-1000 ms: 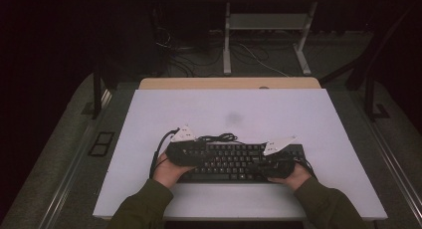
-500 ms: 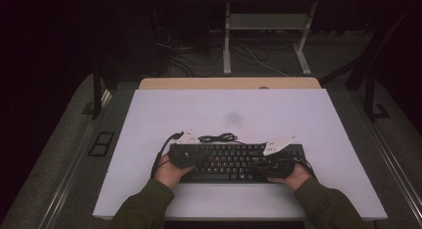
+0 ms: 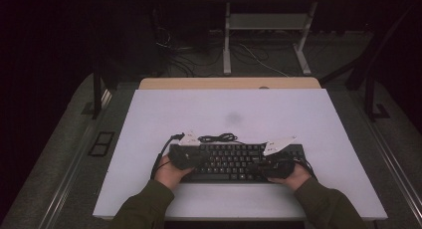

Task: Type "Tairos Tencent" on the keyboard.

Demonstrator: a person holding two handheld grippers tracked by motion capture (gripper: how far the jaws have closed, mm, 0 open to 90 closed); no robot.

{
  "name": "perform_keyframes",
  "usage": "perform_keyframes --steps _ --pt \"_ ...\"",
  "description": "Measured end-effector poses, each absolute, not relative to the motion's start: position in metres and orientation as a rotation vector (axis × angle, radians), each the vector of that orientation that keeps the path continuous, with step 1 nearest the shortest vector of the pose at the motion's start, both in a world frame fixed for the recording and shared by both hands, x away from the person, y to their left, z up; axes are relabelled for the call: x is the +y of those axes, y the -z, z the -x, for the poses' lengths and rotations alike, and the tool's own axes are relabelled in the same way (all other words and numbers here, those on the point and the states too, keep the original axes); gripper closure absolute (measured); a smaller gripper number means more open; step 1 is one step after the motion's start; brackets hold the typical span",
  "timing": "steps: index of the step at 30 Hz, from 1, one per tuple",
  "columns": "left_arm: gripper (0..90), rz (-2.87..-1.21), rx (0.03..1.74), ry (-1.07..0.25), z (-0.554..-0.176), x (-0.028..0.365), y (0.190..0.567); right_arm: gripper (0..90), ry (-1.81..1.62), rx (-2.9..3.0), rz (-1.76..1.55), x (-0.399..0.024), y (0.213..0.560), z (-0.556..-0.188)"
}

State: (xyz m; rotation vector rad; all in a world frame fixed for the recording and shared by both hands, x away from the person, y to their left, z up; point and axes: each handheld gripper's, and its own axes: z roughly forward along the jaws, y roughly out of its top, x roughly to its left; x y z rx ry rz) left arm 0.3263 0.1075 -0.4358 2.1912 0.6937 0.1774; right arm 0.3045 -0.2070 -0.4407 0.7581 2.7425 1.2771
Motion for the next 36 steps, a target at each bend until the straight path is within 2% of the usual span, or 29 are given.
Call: perform_keyframes --steps 13,16,20,32,36 --pt "88.7 -2.170 0.684 -0.171 -0.326 0.111 0.432 89.2 -1.275 2.742 -0.756 -0.207 0.440 -0.305" --pt "86.3 -2.155 0.689 -0.173 -0.324 0.113 0.430 89.2 -1.274 2.741 -0.756 -0.207 0.440 -0.304" --pt "77.5 -2.126 0.693 -0.173 -0.321 0.118 0.427 89.2 -1.272 2.743 -0.754 -0.207 0.440 -0.305" --pt "42.4 -2.103 0.703 -0.186 -0.311 0.135 0.425 89.2 -1.269 2.742 -0.745 -0.206 0.439 -0.305" --pt "35.3 -2.093 0.716 -0.196 -0.307 0.141 0.427 89.1 -1.291 2.728 -0.735 -0.207 0.436 -0.304"
